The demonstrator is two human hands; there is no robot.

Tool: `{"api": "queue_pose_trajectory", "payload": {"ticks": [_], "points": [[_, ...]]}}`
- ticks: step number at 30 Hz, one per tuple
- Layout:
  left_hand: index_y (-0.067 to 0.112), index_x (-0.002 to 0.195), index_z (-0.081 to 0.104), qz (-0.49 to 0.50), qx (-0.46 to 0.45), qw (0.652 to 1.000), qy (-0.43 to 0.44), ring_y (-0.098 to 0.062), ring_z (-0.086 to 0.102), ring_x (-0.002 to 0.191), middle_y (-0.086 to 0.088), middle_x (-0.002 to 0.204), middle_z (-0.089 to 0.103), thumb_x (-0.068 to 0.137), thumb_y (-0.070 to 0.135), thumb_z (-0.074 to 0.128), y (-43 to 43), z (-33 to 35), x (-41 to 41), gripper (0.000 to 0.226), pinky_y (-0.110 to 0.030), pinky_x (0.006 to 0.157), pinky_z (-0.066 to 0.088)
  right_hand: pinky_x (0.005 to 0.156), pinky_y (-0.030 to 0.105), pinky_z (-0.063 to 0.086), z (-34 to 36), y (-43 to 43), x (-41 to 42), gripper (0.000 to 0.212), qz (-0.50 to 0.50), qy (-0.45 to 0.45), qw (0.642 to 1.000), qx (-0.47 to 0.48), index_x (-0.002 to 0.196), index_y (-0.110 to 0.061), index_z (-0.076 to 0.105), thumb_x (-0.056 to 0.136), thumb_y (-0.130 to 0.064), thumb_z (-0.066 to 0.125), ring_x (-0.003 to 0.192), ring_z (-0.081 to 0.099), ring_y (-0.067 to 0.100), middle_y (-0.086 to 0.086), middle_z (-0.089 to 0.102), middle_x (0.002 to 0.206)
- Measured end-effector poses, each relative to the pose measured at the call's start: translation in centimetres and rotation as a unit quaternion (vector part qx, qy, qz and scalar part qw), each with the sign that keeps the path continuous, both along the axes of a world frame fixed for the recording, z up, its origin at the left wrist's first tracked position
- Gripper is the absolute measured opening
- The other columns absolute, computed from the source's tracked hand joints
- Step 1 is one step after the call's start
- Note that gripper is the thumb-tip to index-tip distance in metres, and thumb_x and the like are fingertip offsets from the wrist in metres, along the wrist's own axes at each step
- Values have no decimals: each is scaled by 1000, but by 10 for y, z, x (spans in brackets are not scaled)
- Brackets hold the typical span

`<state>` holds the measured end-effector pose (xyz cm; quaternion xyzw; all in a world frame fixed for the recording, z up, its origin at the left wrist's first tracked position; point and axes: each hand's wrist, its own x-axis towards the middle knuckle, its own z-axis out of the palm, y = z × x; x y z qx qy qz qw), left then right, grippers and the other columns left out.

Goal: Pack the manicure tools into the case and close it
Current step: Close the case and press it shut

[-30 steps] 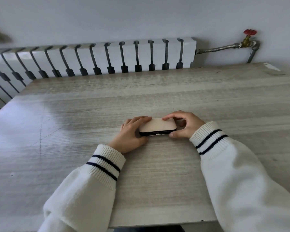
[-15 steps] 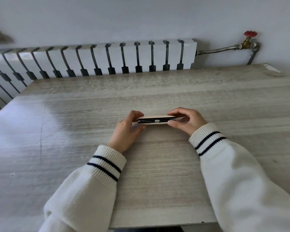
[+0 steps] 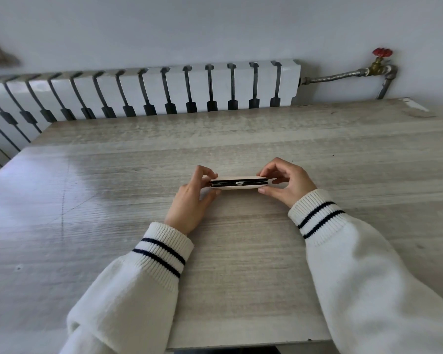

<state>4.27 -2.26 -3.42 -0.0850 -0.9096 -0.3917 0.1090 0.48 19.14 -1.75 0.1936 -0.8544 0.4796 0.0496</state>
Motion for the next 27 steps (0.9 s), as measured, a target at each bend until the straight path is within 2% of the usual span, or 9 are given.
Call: {"api": "queue_pose_trajectory", "payload": {"ticks": [7,18,23,27], "points": [[29,87,35,4,9,1000,-2,-14,57,109,3,122,61,85,24,57,-1,1,0,23,-25,82,34,80,29,49,0,0,-1,24,-7,-16,1000,-15,72,-14,57,62,-3,76,86,63,16,-1,67,88],[27,81,34,4,11,1000,-3,-10,55,109,5,121,61,85,23,57,-2,1,0,24,-25,82,35,79,26,49,1,1,0,27,-1,-14,1000,-18,66,-19,55,62,-2,75,84,63,14,-1,66,87],[24,82,35,3,9,1000,-2,-8,55,108,5,120,61,84,23,58,-2,1,0,23,-26,83,36,77,21,48,1,1,0,22,-2,-11,1000,-16,68,-13,57,62,-2,75,83,62,12,4,68,91],[26,81,36,7,20,1000,-4,-1,51,102,8,118,62,83,23,59,-2,1,-1,24,-25,83,35,79,28,50,0,1,0,29,-3,-3,1000,-19,64,-23,54,62,-3,75,85,63,16,0,67,88]]}}
